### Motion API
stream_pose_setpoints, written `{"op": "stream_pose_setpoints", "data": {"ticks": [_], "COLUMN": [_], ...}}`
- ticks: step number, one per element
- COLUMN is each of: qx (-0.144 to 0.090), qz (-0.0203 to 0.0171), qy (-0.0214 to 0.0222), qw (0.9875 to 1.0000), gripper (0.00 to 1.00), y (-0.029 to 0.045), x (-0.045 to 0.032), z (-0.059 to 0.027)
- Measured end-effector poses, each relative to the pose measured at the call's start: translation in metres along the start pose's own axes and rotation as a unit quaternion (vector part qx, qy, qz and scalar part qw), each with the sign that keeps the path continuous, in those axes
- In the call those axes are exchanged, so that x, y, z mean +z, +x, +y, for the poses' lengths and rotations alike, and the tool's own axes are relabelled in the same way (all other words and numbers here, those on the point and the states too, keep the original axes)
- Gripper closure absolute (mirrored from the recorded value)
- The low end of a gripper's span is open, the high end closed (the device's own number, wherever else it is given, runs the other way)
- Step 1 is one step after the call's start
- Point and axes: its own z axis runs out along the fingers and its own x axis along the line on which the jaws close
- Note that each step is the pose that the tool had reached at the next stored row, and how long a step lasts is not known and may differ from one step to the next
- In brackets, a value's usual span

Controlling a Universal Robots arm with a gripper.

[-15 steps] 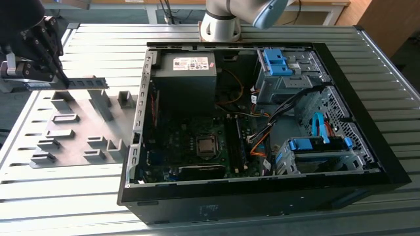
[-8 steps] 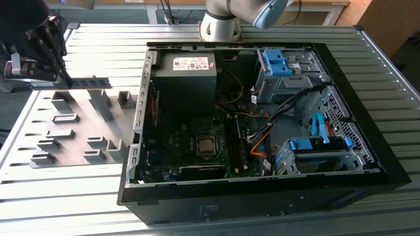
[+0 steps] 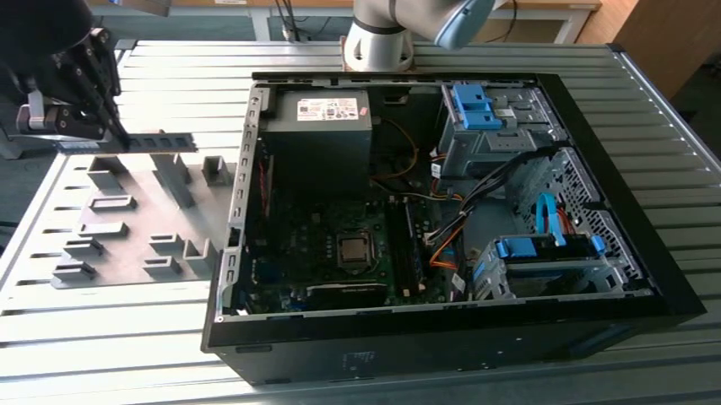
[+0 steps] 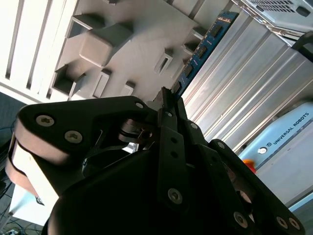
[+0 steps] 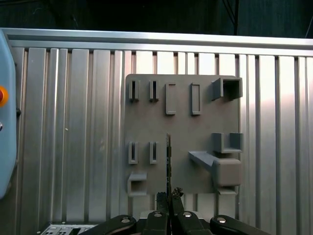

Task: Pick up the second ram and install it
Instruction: 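Pick up the second ram and move it above second insertion slot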

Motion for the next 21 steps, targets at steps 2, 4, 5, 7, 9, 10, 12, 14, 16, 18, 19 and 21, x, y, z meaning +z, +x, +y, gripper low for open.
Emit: {"op": "stream_pose_setpoints", "data": {"ticks": [2,4,5,7,9,10,12,14,16,18,19,21], "qx": [0.0,0.0,0.0,0.0,0.0,0.0,0.0,0.0,0.0,0.0,0.0,0.0], "qz": [0.0,0.0,0.0,0.0,0.0,0.0,0.0,0.0,0.0,0.0,0.0,0.0], "qy": [0.0,0.0,0.0,0.0,0.0,0.0,0.0,0.0,0.0,0.0,0.0,0.0005], "qw": [1.0,1.0,1.0,1.0,1.0,1.0,1.0,1.0,1.0,1.0,1.0,1.0], "gripper": [0.86,0.86,0.86,0.86,0.86,0.86,0.86,0.86,0.86,0.86,0.86,0.86], "y": [0.0,0.0,0.0,0.0,0.0,0.0,0.0,0.0,0.0,0.0,0.0,0.0001], "x": [-0.0001,-0.0001,-0.0001,-0.0002,-0.0003,-0.0003,-0.0004,-0.0005,-0.0005,-0.0004,-0.0004,0.0001], "z": [-0.0014,-0.003,-0.0039,-0.0059,-0.0082,-0.0096,-0.0125,-0.015,-0.017,-0.0187,-0.0195,-0.0206]}}
